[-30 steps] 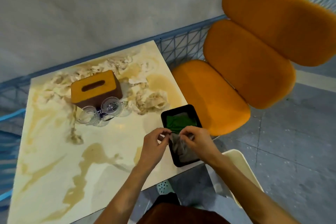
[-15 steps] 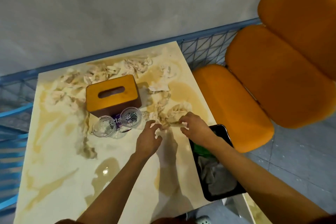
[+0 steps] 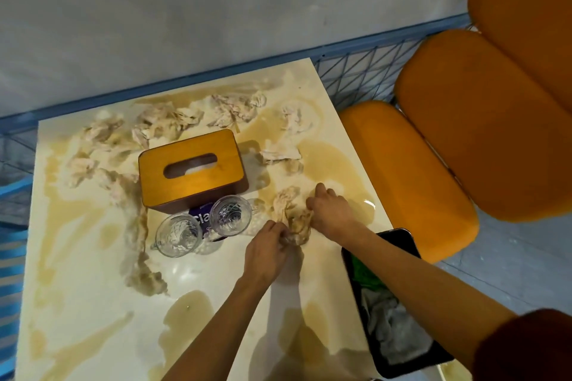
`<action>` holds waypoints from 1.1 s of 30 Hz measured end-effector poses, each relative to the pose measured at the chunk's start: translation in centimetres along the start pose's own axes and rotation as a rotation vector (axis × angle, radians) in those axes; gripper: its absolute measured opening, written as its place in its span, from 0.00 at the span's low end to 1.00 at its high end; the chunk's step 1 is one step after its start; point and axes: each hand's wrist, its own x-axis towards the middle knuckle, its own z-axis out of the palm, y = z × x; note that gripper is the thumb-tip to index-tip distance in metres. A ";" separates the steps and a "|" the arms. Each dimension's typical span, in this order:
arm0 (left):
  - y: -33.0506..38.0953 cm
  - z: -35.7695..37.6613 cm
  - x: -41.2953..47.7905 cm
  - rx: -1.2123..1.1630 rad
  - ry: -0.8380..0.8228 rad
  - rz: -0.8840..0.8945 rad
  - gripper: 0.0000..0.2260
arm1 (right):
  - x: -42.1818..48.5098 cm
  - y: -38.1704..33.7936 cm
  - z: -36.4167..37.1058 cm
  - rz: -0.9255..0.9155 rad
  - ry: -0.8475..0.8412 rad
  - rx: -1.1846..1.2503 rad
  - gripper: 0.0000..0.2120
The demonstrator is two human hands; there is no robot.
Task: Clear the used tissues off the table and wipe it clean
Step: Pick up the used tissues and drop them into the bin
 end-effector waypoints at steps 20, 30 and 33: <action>1.4 -1.0 0.2 -0.280 0.119 -0.108 0.06 | -2.9 1.5 -3.2 0.108 0.248 0.799 0.10; 5.5 -3.8 -2.1 -0.492 0.247 -0.051 0.07 | -6.9 2.7 -5.0 0.150 0.322 1.102 0.06; 7.4 -4.1 -3.0 -0.503 0.247 -0.019 0.08 | -9.1 3.6 -5.6 0.145 0.356 1.148 0.05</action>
